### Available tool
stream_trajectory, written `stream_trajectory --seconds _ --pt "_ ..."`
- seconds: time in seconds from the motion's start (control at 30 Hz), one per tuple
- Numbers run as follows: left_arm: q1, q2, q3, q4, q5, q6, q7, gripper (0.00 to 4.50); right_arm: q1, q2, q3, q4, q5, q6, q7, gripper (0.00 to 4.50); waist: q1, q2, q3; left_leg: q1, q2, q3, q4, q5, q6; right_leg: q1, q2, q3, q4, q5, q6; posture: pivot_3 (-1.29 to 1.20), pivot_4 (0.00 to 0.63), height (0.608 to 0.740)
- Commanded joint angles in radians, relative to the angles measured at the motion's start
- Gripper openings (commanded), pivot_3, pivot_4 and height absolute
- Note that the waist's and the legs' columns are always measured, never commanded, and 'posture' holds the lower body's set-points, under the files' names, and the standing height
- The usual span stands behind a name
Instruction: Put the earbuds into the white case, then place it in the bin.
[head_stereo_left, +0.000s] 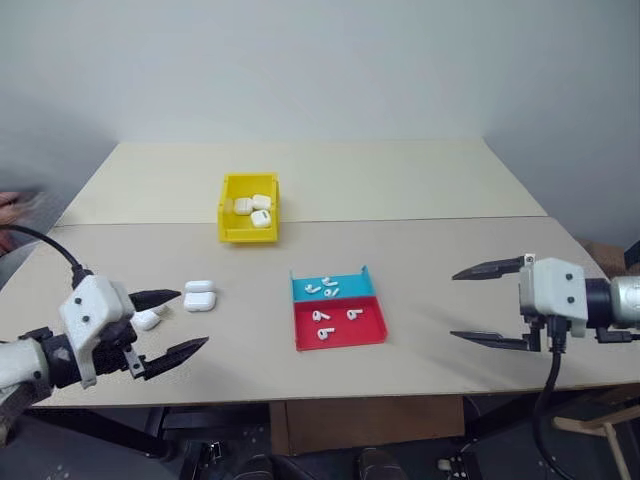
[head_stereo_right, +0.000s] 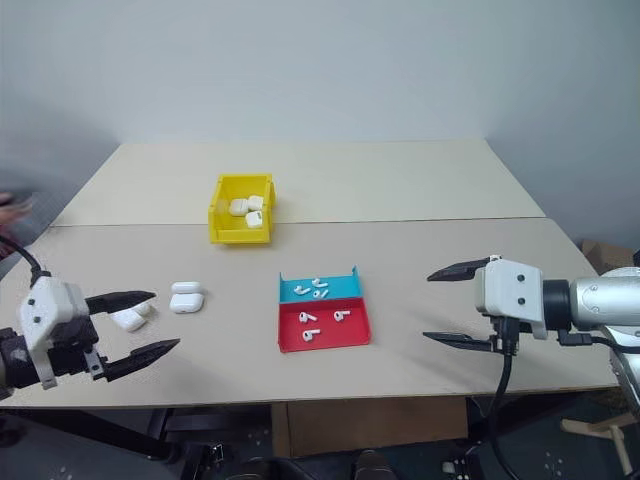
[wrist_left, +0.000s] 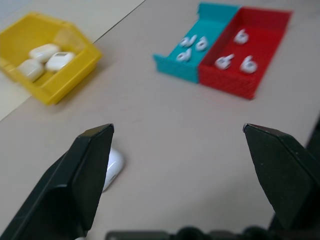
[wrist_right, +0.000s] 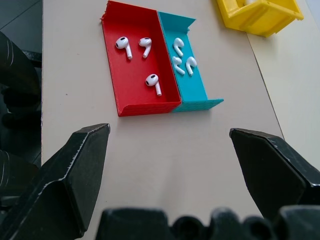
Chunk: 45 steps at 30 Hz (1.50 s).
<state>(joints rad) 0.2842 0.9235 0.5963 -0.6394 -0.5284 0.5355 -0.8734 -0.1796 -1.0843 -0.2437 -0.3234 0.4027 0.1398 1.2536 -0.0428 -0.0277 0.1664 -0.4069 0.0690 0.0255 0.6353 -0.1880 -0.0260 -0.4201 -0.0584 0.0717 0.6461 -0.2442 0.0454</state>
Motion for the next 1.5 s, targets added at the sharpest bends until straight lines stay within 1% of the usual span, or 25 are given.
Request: stream_trajectory --seconds 0.03,0.17,0.27,0.33,0.43,0.57,0.63,0.7,0.83,0.93,1.03,1.13,1.23,1.33,1.5 --pt "0.008 0.0 0.038 -0.067 0.084 0.004 0.077 4.5 -0.026 0.001 -0.002 -0.001 -0.004 -0.008 -0.015 4.45 0.001 0.0 0.0 0.0 0.0 0.0 0.0 0.0 0.0 0.0 0.0 0.0 0.0 0.0 0.0 0.0 0.15 0.74" --pt "-0.029 0.109 0.05 -0.071 0.025 0.368 0.146 4.5 -0.017 -0.007 -0.014 -0.017 0.014 0.007 -0.008 4.45 0.001 0.0 0.0 0.0 0.0 0.0 0.0 0.0 0.0 0.0 0.0 0.0 0.0 0.0 0.0 0.0 0.15 0.74" --pt "-0.132 0.224 -0.011 -0.009 0.009 0.612 0.192 4.5 -0.009 -0.009 -0.015 -0.016 0.01 0.014 -0.016 4.45 0.002 0.0 0.0 0.0 0.0 0.0 0.0 0.0 0.0 0.0 0.0 0.0 0.001 0.0 0.001 0.0 0.15 0.74" --pt "-0.191 0.275 -0.062 0.047 0.022 0.666 0.207 4.5 -0.003 -0.008 -0.014 -0.021 0.01 0.021 -0.022 4.45 0.002 0.0 0.0 0.0 0.0 0.0 0.0 0.0 0.0 0.0 0.0 0.0 0.001 0.0 0.0 0.0 0.15 0.74" --pt "-0.264 0.365 -0.16 0.153 0.034 0.667 0.17 4.5 0.009 -0.001 -0.014 -0.034 0.012 0.027 -0.03 4.45 0.0 0.0 0.0 0.0 0.0 0.0 -0.001 0.0 0.0 -0.001 0.0 0.0 0.001 0.0 0.0 0.0 0.15 0.74" --pt "-0.461 0.49 -0.38 0.343 0.033 0.671 0.081 4.5 0.019 0.003 -0.01 -0.041 0.008 0.044 -0.048 4.45 0.0 -0.001 0.001 0.0 0.0 0.0 -0.002 0.0 0.0 -0.003 0.001 -0.001 0.001 0.0 0.0 0.0 0.15 0.74" --pt "-0.563 0.517 -0.478 0.416 0.045 0.665 0.036 4.5 0.029 0.002 -0.011 -0.05 0.014 0.06 -0.054 4.45 0.002 -0.001 0.001 -0.001 0.0 0.0 -0.002 0.0 0.0 -0.003 0.001 0.0 0.001 0.0 0.0 0.0 0.15 0.74" --pt "-0.684 0.515 -0.592 0.509 0.083 0.66 -0.004 4.5 0.042 0.005 -0.012 -0.06 0.017 0.072 -0.059 4.45 0.002 -0.001 0.001 -0.001 0.0 0.0 -0.002 0.0 0.0 -0.003 0.001 0.0 0.001 0.0 0.0 0.0 0.15 0.74" --pt "-0.862 0.483 -0.783 0.699 0.193 0.565 -0.127 4.5 0.058 0.009 -0.009 -0.074 0.016 0.092 -0.075 4.45 0.003 -0.001 0.001 -0.001 0.0 0.0 -0.002 0.0 0.0 -0.003 0.001 0.0 0.001 0.0 0.0 0.0 0.15 0.74" --pt "-1.005 0.435 -0.92 0.876 0.306 0.491 -0.233 4.5 0.062 0.012 -0.008 -0.082 0.019 0.114 -0.091 4.45 0.006 -0.001 0.001 -0.002 0.0 0.0 -0.002 0.0 0.0 -0.003 0.001 -0.001 0.001 0.0 0.0 0.0 0.15 0.74" --pt "-1.124 0.373 -1.027 1.036 0.407 0.419 -0.338 4.5 0.071 0.014 -0.003 -0.086 0.011 0.129 -0.104 4.45 0.012 -0.001 0.0 -0.003 0.0 0.0 -0.001 0.0 0.0 -0.003 0.001 -0.001 0.001 0.0 0.0 0.0 0.15 0.74" --pt "-1.212 0.303 -1.11 1.185 0.501 0.35 -0.433 4.5 0.088 0.017 -0.001 -0.098 0.006 0.139 -0.118 4.45 0.02 -0.002 0.0 -0.004 0.0 0.0 -0.001 0.0 0.0 -0.003 0.001 -0.001 0.001 0.0 0.0 0.0 0.15 0.74" --pt "-1.263 0.249 -1.152 1.285 0.565 0.313 -0.5 4.5 0.11 0.017 -0.01 -0.114 0.003 0.153 -0.132 4.45 0.025 -0.002 0.0 -0.004 0.0 0.0 0.0 0.0 0.0 -0.003 0.001 -0.001 0.001 -0.001 0.0 0.0 0.15 0.74" --pt "-1.291 0.21 -1.173 1.344 0.615 0.287 -0.541 4.5 0.134 0.018 -0.024 -0.128 0.002 0.163 -0.146 4.45 0.027 -0.002 0.001 -0.006 0.0 -0.001 0.001 0.0 0.001 -0.004 0.001 -0.001 0.001 -0.001 0.001 0.0 0.15 0.74" --pt "-1.311 0.133 -1.155 1.414 0.662 0.272 -0.54 4.5 0.16 0.016 -0.041 -0.148 0.004 0.18 -0.17 4.45 0.029 -0.002 0.001 -0.007 0.0 -0.001 0.003 -0.001 0.001 -0.004 0.001 -0.002 0.002 0.0 0.001 0.0 0.15 0.74"
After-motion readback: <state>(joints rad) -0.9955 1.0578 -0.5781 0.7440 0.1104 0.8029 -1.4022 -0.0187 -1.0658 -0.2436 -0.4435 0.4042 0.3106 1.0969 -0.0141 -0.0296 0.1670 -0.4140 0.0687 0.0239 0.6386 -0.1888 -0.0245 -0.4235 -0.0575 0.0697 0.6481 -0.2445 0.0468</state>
